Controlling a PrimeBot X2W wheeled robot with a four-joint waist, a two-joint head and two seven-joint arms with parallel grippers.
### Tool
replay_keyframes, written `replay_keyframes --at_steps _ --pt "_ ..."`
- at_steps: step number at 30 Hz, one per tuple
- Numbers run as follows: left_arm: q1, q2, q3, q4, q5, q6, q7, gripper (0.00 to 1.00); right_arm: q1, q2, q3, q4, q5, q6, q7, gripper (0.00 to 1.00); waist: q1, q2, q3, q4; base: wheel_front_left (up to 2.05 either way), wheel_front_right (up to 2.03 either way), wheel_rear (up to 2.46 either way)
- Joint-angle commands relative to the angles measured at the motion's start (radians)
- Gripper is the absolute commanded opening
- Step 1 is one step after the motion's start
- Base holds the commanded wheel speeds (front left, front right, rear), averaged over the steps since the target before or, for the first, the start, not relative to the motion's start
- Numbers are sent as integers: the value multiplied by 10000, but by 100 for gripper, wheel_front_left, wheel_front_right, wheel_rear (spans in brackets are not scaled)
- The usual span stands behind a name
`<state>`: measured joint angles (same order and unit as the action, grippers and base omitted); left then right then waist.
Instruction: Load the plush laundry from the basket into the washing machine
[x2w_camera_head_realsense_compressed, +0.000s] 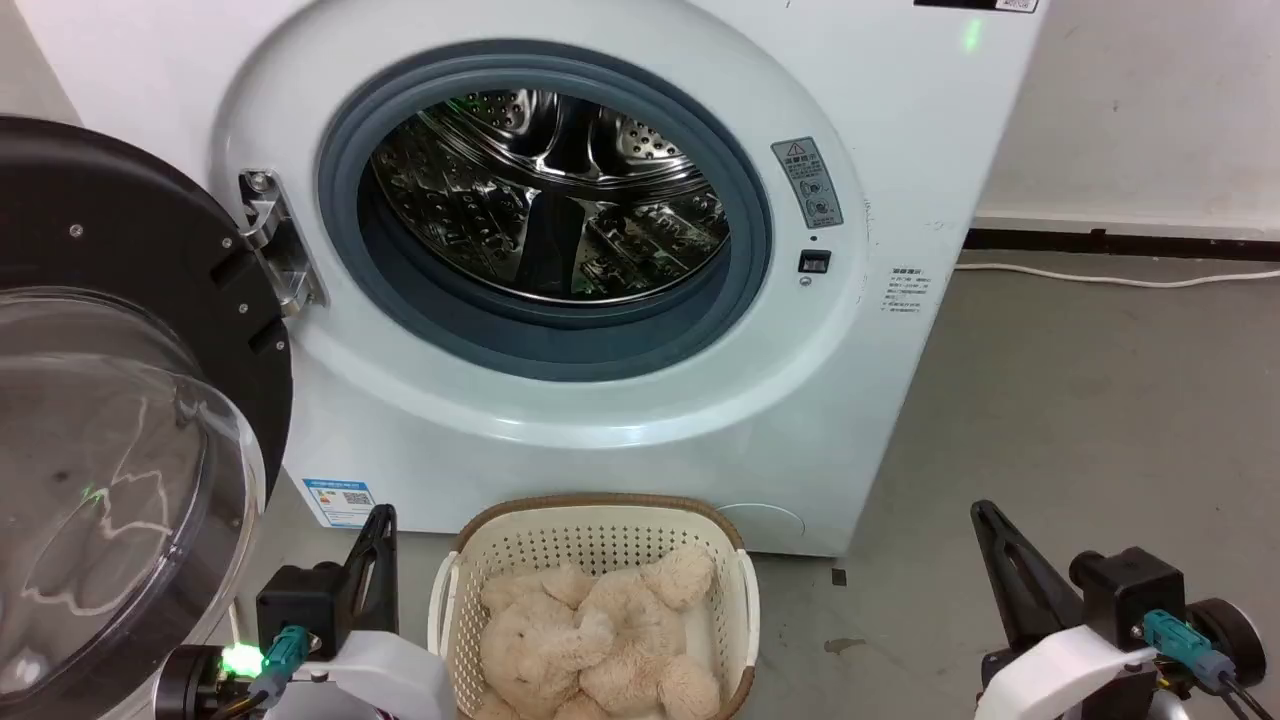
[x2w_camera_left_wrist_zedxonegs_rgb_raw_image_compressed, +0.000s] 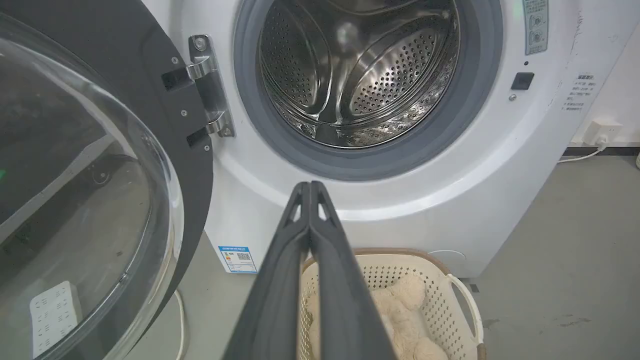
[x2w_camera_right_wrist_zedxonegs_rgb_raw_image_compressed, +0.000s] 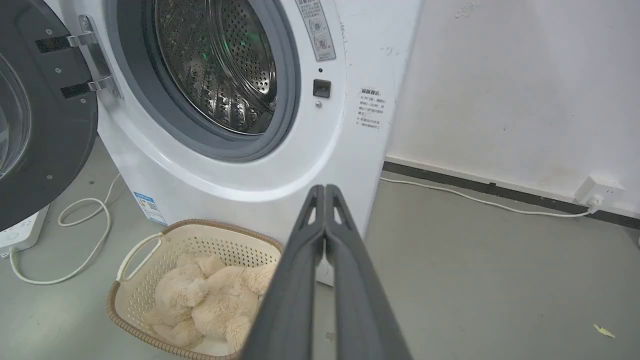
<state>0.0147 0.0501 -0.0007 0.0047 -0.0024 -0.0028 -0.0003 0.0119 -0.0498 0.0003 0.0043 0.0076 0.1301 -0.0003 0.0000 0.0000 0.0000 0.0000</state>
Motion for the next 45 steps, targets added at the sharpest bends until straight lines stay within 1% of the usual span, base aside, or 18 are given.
replay_keyframes --at_steps 1,39,40,45 --pt "-147 1 7 -47 24 28 3 0 -119 -4 -3 -43 -76 6 3 0 0 0 0 0 0 0 0" --pt "8 0 -8 4 -2 -2 -6 0 5 0 -1 6 12 0 -6 0 0 0 0 0 0 0 0" --pt "8 0 -13 5 -1 -2 -6 100 5 0 -3 5 12 0 -6 100 0 0 1 0 0 0 0" --pt "4 1 -117 -5 11 14 -97 100 44 0 -80 -42 124 0 -97 100 0 0 16 -7 0 0 0"
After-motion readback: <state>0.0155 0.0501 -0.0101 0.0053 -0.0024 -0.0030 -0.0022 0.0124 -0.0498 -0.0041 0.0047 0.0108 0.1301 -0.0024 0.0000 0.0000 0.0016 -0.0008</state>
